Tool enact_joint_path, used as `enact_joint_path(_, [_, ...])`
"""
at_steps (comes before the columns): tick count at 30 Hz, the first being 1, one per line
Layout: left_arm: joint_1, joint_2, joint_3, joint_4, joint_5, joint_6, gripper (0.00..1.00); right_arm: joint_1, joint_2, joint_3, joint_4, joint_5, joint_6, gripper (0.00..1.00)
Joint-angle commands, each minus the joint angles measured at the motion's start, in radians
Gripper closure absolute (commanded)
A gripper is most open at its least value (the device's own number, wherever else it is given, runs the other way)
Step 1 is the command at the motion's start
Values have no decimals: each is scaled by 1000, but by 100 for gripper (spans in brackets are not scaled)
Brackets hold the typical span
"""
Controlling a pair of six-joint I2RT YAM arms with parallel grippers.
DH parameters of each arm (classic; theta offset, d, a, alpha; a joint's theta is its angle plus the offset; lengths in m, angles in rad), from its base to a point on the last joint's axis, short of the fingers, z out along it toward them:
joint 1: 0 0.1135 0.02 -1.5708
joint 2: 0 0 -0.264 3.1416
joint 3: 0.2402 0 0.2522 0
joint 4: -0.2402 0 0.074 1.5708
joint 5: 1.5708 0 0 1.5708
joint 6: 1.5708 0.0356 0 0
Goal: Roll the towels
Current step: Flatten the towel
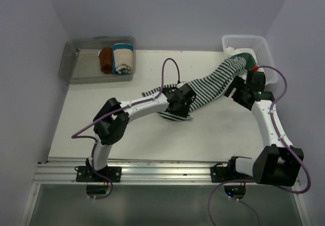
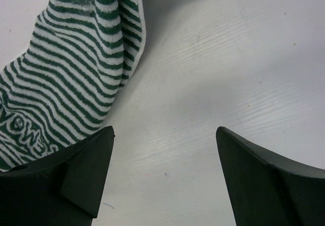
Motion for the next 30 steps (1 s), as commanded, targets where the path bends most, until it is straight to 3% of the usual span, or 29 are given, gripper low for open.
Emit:
enact_joint_path(1, [-28,62,132,-5,-34,51,22,0,-35,-10,4,-45,1,14])
enact_joint_path(11, [-71,271,300,-97,-129,63,26,-3,-44,-22,10,-64,5,14])
enact_joint_path(14, [-85,279,287,-124,-162,48,33,-2,-46,-32,14,-69,5,14])
enact_joint_path(17, [-90,260,258,-123,-174,37,55,-2,-44,-35,19,-74,10,14])
enact_joint_path(18, [-90,246,249,-120,-178,36,73,-2,-43,-33,19,-75,11,14])
enact_joint_path(21, [-90,219,251,-140,-189,31,100,-2,-44,-30,25,-84,14,14])
enact_joint_path(26, [-85,87,240,-170,-194,51,100,-2,-43,-29,22,-86,13,14])
enact_joint_path(30, [-30,-156,160,-161,-133,66,100,-2,-52,-26,19,-74,13,14])
